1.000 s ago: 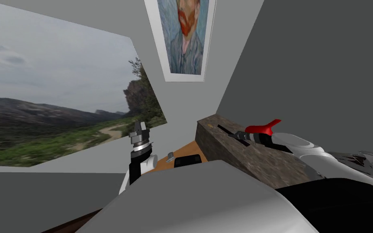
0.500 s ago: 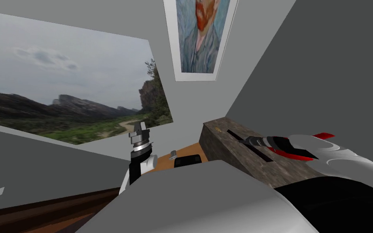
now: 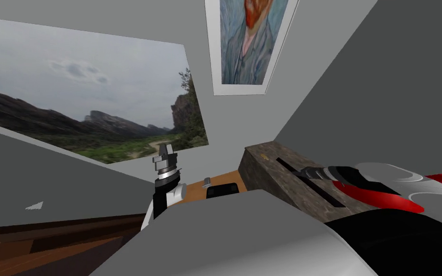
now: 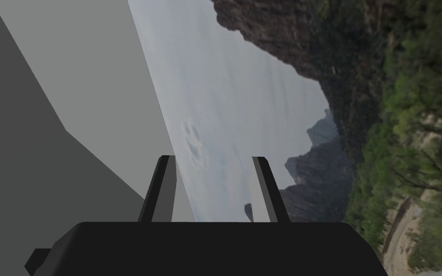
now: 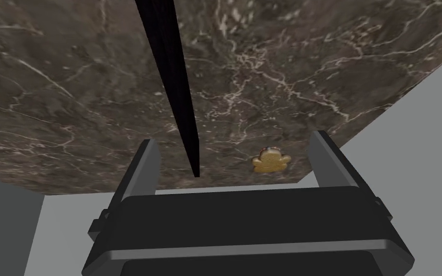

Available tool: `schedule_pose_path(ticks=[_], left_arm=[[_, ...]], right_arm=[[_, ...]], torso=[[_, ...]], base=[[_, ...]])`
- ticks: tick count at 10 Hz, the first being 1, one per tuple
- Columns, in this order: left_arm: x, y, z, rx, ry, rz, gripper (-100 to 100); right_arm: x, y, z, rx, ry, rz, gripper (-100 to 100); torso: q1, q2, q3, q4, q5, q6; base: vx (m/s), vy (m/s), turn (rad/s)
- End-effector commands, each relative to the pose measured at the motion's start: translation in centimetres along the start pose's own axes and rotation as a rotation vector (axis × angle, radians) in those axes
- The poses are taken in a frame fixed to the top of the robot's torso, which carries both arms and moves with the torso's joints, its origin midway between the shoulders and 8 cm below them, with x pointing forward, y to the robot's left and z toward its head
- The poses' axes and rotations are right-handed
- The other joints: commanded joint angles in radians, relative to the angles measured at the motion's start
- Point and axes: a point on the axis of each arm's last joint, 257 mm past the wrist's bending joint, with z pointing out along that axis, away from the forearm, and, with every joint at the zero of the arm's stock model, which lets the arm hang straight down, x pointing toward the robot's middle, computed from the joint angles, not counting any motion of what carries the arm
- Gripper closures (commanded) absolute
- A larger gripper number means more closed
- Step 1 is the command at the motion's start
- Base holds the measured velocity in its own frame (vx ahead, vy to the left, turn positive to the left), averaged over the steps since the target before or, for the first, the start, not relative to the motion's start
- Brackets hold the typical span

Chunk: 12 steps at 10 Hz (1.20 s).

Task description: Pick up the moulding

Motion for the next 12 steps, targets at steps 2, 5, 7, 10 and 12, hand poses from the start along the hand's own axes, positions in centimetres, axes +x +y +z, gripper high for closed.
schedule_pose_path(ticks=[2,5,7,10,12], left_arm=[[0.0,0.0,0.0,0.0,0.0,0.0,0],[0.0,0.0,0.0,0.0,0.0,0.0,0],[0.0,0.0,0.0,0.0,0.0,0.0,0],[0.0,0.0,0.0,0.0,0.0,0.0,0],[0.0,0.0,0.0,0.0,0.0,0.0,0]], right_arm=[[2.4,-1.0,-1.4,0.016,0.066,0.029,-100],[6.3,-2.0,-3.5,0.039,0.166,0.082,-100],[8.0,-2.3,-4.4,0.046,0.209,0.106,-100],[12.4,-2.6,-6.8,0.062,0.312,0.177,-100],[14.0,-2.5,-7.7,0.064,0.349,0.204,-100]], torso=[[0.0,0.0,0.0,0.0,0.0,-0.001],[0.0,0.001,0.001,0.0,0.0,0.0],[-0.001,-0.002,-0.001,0.0,0.0,0.0],[0.0,0.0,0.0,0.0,0.0,0.0],[0.0,-0.001,-0.001,0.0,0.0,0.0]], base=[[0.042,0.002,0.152],[0.036,0.003,0.164],[0.061,-0.012,0.136],[0.047,0.003,0.128],[0.056,-0.011,0.107]])
